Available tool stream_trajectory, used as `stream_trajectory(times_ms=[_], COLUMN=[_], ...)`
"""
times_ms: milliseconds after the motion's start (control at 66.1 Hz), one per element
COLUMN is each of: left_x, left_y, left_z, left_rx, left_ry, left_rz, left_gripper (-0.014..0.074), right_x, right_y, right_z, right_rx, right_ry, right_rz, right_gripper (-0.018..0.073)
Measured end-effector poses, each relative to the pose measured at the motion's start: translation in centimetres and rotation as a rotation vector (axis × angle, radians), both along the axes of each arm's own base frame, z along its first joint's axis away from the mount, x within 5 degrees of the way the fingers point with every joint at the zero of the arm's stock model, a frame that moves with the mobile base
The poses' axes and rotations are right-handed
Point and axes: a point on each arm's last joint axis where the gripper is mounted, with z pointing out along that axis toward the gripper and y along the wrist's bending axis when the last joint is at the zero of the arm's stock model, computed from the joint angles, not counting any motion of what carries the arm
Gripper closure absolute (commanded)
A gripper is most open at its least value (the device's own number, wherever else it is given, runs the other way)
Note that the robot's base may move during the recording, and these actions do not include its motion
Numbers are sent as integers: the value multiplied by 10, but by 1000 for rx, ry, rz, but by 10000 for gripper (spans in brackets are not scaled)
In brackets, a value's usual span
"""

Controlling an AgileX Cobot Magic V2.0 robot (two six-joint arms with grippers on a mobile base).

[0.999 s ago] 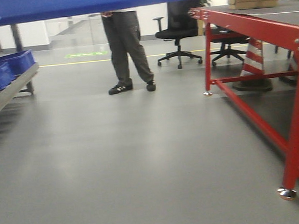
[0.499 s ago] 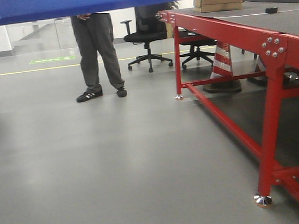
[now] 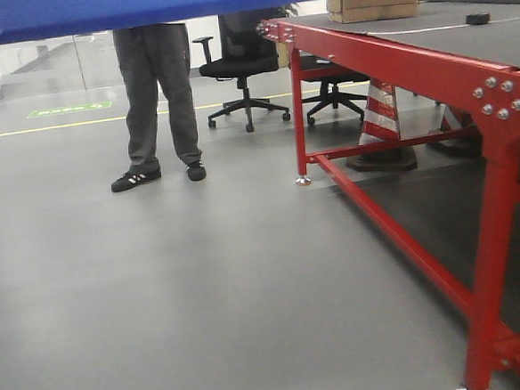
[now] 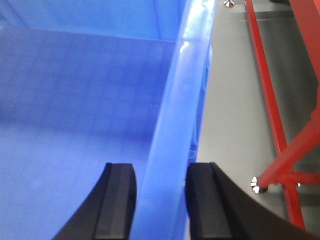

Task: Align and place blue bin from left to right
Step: 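Drive and turn toward the red table carrying the blue bin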

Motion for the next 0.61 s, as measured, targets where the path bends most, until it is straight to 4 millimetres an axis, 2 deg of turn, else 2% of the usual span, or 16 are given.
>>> stream_trajectory(times_ms=[605], left_x=[1], left_y=[0], left_z=[0], left_rx=[0], left_ry=[0], left_rz=[0], left_gripper=[708], right_x=[0], right_y=[0], right_z=[0], right_rx=[0], right_ry=[0], right_rz=[0], right_gripper=[629])
